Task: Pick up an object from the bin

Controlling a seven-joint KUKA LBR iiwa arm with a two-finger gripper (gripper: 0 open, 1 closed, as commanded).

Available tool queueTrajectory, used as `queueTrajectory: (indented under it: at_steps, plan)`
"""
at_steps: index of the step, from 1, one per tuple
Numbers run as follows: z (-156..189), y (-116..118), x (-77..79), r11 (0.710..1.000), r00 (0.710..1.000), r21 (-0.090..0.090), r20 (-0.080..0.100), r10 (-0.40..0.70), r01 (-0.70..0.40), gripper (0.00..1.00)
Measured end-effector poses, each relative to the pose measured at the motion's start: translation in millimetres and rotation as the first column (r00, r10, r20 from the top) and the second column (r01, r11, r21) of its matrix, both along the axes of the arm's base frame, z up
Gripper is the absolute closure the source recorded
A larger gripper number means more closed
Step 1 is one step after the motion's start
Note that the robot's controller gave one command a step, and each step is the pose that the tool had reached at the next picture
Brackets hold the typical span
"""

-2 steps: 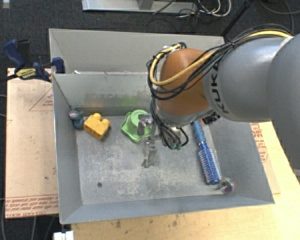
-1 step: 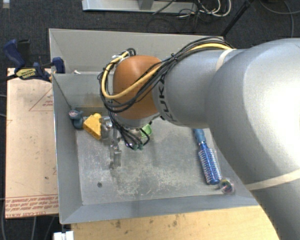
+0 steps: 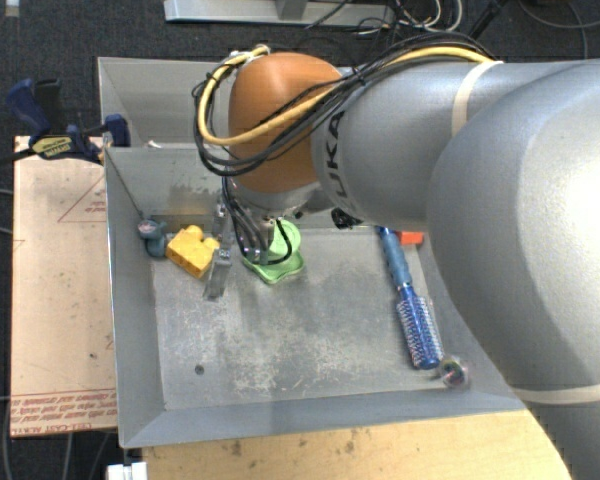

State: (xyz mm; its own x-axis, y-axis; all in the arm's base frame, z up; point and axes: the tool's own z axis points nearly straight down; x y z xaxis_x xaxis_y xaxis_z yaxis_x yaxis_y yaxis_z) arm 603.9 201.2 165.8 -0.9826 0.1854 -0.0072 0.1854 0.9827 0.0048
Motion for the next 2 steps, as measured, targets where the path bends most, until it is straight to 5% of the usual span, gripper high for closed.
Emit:
queueTrajectory:
  at_steps: [1,2]
  plan:
    - [-98,-4,47.9,0.935,0.935,-0.009,-0.023,-0.354,0.354,0.0]
    - [-98,28,48.5,0.912,0.911,-0.013,-0.023,-0.411,0.411,0.0]
